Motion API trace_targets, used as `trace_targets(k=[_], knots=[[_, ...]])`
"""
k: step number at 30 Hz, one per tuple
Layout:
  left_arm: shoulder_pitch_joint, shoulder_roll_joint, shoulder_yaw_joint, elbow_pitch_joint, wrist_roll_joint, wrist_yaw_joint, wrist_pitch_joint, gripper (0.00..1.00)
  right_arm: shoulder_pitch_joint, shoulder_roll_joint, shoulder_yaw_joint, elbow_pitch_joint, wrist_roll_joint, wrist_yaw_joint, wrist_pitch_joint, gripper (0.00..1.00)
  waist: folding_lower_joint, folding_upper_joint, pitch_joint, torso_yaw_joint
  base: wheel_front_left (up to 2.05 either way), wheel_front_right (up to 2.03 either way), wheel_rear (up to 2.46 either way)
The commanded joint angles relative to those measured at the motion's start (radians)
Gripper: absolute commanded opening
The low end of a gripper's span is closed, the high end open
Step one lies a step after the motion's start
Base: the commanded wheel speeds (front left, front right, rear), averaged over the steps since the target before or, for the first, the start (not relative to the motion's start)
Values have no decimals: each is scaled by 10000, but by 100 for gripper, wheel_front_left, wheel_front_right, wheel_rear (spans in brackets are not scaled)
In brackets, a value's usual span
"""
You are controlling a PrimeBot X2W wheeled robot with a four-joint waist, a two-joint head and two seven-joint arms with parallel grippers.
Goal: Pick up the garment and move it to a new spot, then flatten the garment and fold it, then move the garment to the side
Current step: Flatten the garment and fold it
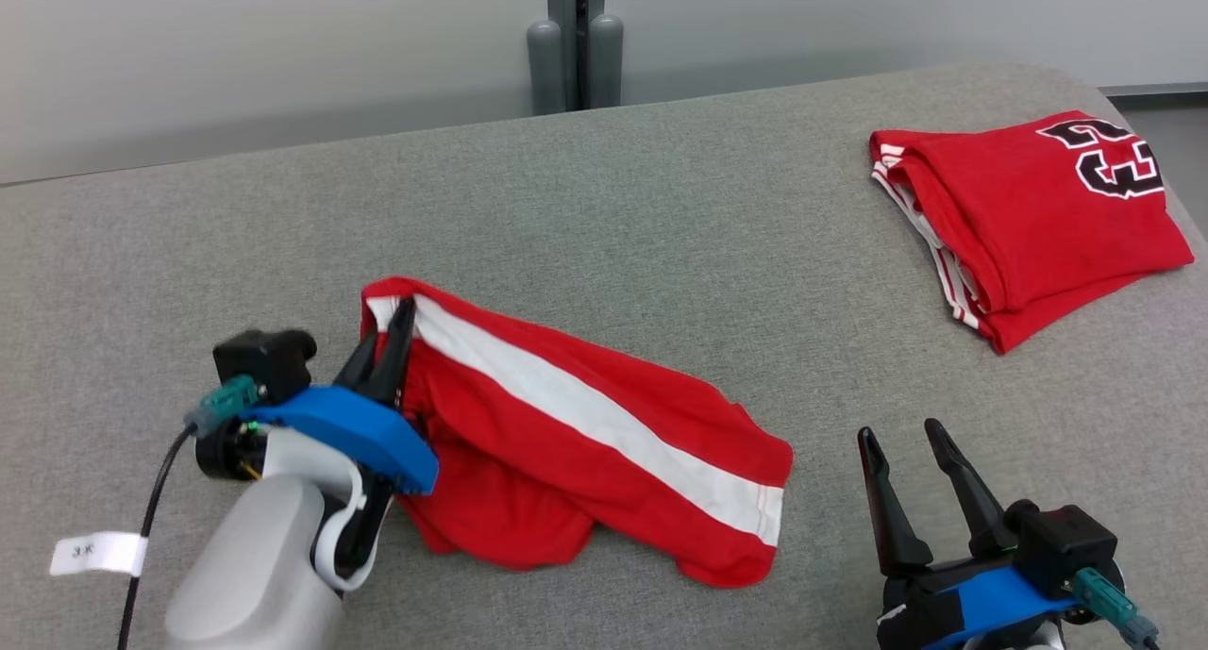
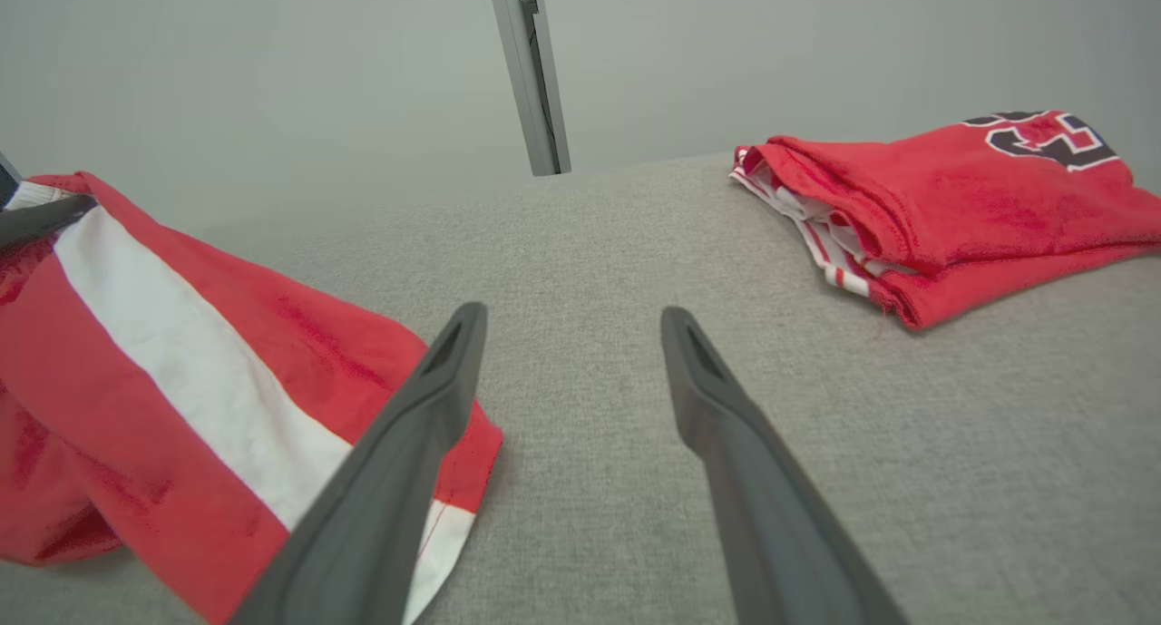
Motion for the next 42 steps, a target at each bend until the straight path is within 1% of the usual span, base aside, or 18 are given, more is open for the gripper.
trace_targets(k=[1, 5, 11, 14, 16, 21, 26, 29, 32, 35, 39, 42], knots=[[-210, 2, 24, -8, 42, 9, -72, 0, -133, 0, -23, 22, 4, 1, -27, 100, 0, 0, -6, -21, 0, 0, 0], [-1427, 87, -50, 255, 230, 3, -195, 0, -186, 0, -115, 69, -13, 1, -25, 100, 0, 0, 32, -218, 0, 0, 0], [-2983, 9, -137, 640, 442, -3, -599, 0, -178, 0, -309, 94, -29, 1, -26, 100, 0, 0, 12, -332, 0, 0, 0], [-3377, -94, -165, 722, 417, -5, -801, 0, -86, 2, -382, 91, -64, 1, -26, 100, 0, 0, -71, -217, 0, 0, 0], [-3319, -107, -230, 779, 383, -7, -894, 0, -45, 2, -318, 118, -60, 1, -26, 100, 0, 0, -144, -119, 0, 0, 0], [-2175, 14, -771, 747, 500, -9, -1090, 0, 70, -1, -157, 208, 8, 1, -26, 100, 0, 0, -380, 190, 0, 0, 0], [-242, 115, -1068, 312, 378, -2, -1260, 0, 155, -1, -127, 258, -5, 1, -26, 100, 0, 0, -535, 557, 0, 0, 0], [821, 181, -1110, -21, 405, 109, -1338, 0, 208, -3, -141, 287, -69, 1, -26, 100, 0, 0, -573, 808, 0, 0, 0], [1804, 175, -1105, -420, 494, 230, -1371, 0, 242, -4, -168, 283, -139, 1, -26, 100, 0, 0, -578, 1067, 0, 0, 0], [2444, 201, -1106, -691, 651, 331, -1388, 0, 224, -5, -209, 275, -198, 1, -26, 100, 0, 0, -555, 1302, 0, 0, 0], [3097, 101, -634, -1112, 583, 503, -1390, 0, 159, -19, -106, 326, -193, -1, -26, 100, 0, 0, -573, 1415, 0, 0, 0], [3588, -21, -409, -1336, 705, 525, -1391, 0, 210, -32, -129, 361, -169, 1, -26, 100, 0, 0, -634, 1482, 0, 0, 0]])
